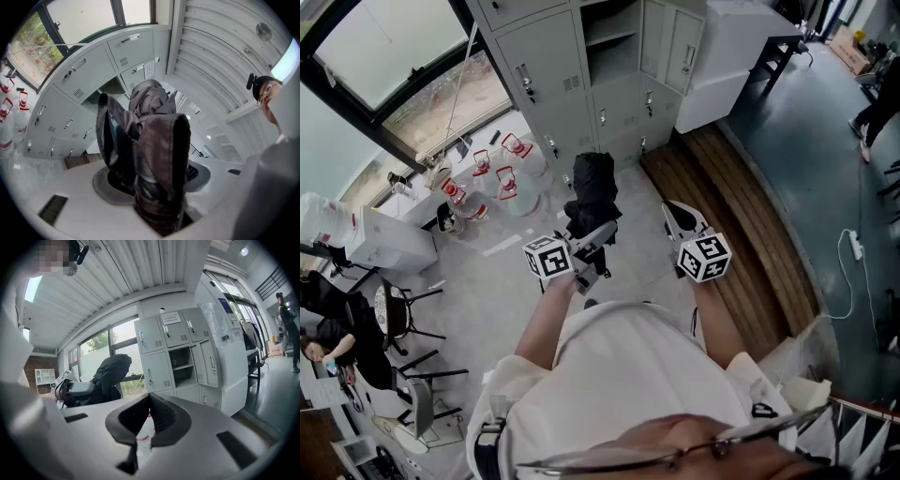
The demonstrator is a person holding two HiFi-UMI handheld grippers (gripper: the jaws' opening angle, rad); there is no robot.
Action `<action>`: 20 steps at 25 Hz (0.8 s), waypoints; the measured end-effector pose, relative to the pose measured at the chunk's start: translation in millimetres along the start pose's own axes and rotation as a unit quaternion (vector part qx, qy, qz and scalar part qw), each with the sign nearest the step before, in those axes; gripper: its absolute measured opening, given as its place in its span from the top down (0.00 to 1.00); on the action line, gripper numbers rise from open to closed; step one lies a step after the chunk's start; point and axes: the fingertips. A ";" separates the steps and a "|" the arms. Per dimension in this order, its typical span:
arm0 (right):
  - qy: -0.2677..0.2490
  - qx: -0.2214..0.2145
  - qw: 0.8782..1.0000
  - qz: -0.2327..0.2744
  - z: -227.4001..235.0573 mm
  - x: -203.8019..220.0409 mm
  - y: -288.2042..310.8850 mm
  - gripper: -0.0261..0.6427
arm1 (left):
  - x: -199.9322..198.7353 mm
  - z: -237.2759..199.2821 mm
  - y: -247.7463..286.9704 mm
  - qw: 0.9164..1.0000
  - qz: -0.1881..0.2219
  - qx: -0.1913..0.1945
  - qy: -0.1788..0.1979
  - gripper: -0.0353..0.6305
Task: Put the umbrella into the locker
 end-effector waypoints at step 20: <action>-0.004 -0.003 1.000 0.002 24.3 0.7 -35.7 0.95 | 27.1 21.3 21.2 1.000 0.009 -0.014 0.001 0.59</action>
Point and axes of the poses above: the fingertips, and each gripper's own axes: y forward along the fingers, z to its right, x out of its underside, and after that the axes turned 12 degrees about -x, right-handed
